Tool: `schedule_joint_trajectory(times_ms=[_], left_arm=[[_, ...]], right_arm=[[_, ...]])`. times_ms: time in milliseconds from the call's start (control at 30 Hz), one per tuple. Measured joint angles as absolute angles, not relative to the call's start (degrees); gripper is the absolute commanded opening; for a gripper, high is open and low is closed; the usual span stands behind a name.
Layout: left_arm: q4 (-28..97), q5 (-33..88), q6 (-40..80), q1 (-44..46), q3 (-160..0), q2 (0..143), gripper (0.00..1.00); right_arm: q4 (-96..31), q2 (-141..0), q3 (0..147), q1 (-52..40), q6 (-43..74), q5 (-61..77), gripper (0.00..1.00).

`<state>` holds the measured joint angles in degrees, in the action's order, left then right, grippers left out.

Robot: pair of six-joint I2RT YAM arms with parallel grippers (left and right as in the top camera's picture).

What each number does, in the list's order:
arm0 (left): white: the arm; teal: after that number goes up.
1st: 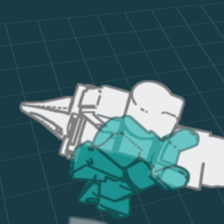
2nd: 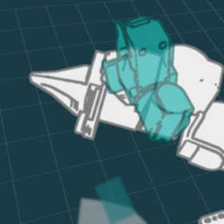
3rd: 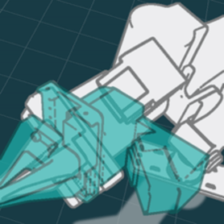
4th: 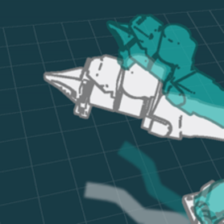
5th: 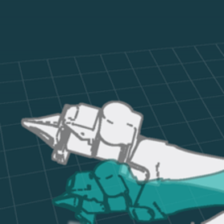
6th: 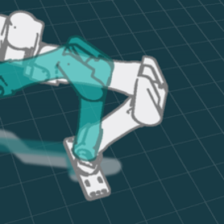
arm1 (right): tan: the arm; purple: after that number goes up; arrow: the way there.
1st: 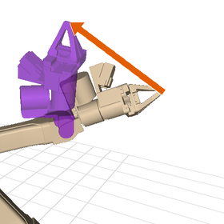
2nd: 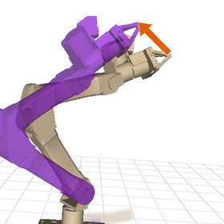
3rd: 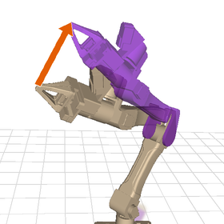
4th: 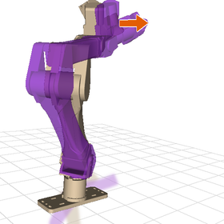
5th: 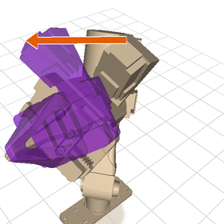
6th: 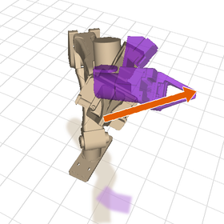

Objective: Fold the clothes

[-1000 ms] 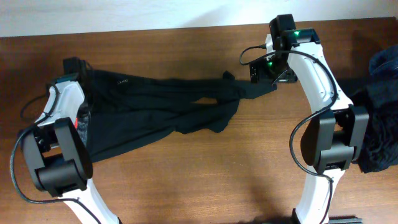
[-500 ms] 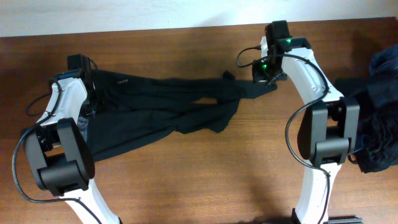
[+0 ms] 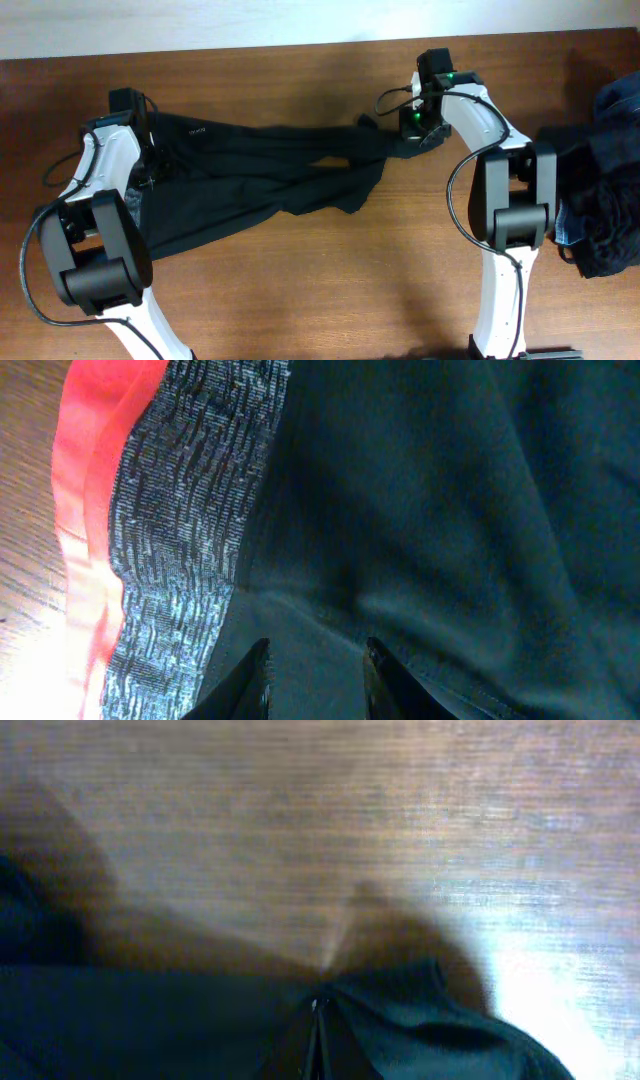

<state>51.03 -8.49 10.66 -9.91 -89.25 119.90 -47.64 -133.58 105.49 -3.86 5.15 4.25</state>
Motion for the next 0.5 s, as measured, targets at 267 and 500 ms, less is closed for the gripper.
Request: schedule_joint_trajectory(times_ms=[267,500], left_arm=[[51.20,-8.34,10.66,-9.91,-89.25,119.90,0.30],[51.22,-8.34,10.66,-9.91,-89.25,119.90,0.30]], right_arm=[[-36.75,-135.09,105.30,-3.86,5.13,4.19,0.04],[-34.06,-135.39,105.30,-3.84,5.15,4.16,0.04]])
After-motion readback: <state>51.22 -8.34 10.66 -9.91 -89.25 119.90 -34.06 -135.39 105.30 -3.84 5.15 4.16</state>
